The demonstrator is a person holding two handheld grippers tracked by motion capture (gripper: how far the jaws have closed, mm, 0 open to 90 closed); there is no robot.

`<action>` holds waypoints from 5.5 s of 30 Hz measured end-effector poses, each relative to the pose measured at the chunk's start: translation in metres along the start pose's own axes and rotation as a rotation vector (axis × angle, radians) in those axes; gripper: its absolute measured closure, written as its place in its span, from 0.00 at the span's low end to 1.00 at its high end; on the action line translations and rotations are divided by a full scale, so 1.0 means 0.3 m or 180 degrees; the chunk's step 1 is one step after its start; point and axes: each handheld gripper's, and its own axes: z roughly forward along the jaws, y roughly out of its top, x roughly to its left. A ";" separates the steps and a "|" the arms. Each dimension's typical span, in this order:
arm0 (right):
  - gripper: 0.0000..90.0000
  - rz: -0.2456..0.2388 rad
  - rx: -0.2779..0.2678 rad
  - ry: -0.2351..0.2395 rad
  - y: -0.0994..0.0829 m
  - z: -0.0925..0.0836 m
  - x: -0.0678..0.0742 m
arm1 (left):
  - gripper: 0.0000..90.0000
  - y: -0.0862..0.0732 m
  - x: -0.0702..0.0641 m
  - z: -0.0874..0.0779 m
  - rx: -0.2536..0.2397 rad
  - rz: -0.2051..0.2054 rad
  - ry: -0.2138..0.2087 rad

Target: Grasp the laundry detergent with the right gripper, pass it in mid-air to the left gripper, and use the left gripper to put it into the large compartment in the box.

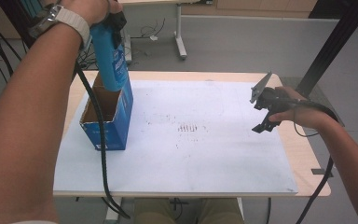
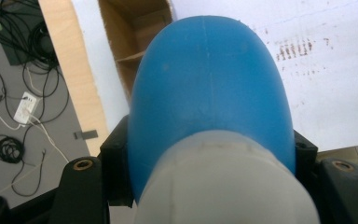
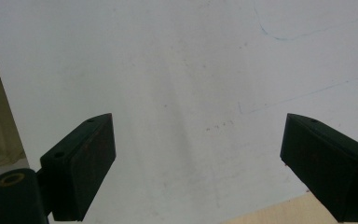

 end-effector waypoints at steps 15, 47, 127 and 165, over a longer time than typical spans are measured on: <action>0.11 0.0041 -0.0007 0.0039 -0.012 0.024 0.004 | 0.42 -0.006 0.070 0.076 0.0051 -0.0210 0.0043; 0.11 0.0068 -0.0006 0.0062 -0.006 0.047 0.007 | 0.42 -0.024 0.168 0.245 0.0092 -0.0425 0.0056; 0.11 0.0163 0.0036 0.0195 -0.018 0.127 0.005 | 0.42 -0.054 0.135 0.748 0.0071 -0.0252 0.0111; 0.11 0.0163 0.0022 0.0191 -0.021 0.127 0.012 | 0.42 -0.075 0.142 0.814 0.0139 -0.0216 0.0041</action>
